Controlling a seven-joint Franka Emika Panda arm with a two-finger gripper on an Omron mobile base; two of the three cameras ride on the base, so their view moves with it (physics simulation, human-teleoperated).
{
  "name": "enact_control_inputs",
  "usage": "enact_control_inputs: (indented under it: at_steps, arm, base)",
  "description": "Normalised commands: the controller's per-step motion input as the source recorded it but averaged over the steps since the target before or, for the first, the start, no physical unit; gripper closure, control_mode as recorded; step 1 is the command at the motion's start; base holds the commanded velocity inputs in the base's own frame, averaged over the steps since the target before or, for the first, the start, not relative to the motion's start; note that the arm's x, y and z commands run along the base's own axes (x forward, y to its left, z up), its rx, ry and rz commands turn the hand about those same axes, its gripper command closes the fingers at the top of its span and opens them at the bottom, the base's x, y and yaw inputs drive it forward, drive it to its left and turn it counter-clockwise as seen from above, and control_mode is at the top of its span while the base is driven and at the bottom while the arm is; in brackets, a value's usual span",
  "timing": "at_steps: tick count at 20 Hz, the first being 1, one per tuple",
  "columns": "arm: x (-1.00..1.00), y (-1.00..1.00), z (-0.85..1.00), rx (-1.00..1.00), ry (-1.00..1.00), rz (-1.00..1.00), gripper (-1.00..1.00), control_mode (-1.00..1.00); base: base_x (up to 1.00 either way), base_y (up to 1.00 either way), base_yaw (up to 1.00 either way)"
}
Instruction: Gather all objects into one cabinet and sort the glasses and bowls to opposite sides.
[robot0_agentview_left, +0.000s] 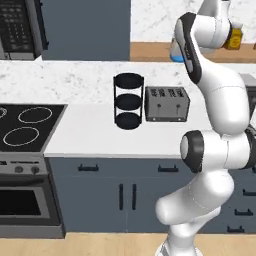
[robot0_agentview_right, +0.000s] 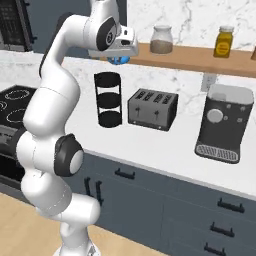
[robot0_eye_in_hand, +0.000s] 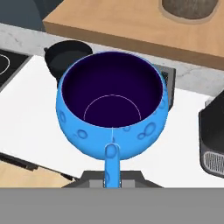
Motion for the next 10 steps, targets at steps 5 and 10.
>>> enact_control_inputs:
  at_steps: [5, 10]
  arm:
    - [0.00, 0.00, 0.00, 0.00, 0.00, 0.00, 1.00, 1.00]
    - [0.00, 0.00, 0.00, 0.00, 0.00, 0.00, 1.00, 1.00]
  base:
    - [0.00, 0.25, 0.63]
    - [0.00, 0.35, 0.64]
